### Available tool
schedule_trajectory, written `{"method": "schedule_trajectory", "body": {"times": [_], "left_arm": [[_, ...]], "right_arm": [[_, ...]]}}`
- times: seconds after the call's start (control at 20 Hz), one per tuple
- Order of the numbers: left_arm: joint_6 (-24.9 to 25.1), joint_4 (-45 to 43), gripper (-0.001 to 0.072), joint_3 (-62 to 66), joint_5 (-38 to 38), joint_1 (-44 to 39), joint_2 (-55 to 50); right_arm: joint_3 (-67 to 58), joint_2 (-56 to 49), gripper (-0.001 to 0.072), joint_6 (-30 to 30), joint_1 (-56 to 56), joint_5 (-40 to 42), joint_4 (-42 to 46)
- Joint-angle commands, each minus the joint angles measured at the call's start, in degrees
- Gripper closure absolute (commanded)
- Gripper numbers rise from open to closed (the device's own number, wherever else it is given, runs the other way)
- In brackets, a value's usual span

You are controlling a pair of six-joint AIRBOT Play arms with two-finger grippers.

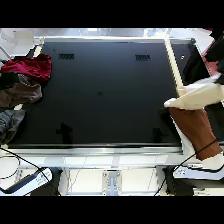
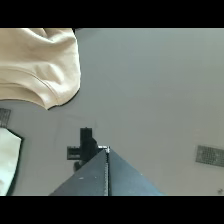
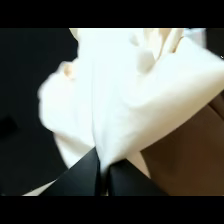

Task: Fold the shirts.

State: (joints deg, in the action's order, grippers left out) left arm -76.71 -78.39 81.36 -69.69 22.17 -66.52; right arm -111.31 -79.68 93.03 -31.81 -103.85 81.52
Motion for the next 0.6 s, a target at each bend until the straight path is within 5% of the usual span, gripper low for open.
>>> {"method": "schedule_trajectory", "body": {"times": [0.0, 0.4, 0.45, 0.55], "left_arm": [[0.0, 2.4, 0.0697, 0.0, -0.7, 0.0, 0.0], [0.0, 6.6, 0.0697, 0.0, -1.7, 0.0, 0.0], [0.0, 6.9, 0.0697, 0.0, -2.2, 0.0, 0.0], [0.0, 7.1, 0.0697, 0.0, -2.8, 0.0, 0.0]], "right_arm": [[8.3, 7.2, 0.0699, -5.9, -11.4, -1.5, 1.7], [45.7, 17.1, 0.0696, -8.8, -17.2, 3.9, 7.5], [47.7, 17.2, 0.0671, -8.5, -17.2, 4.8, 9.9], [48.0, 17.1, 0.0428, -8.1, -17.2, 4.3, 12.7]]}}
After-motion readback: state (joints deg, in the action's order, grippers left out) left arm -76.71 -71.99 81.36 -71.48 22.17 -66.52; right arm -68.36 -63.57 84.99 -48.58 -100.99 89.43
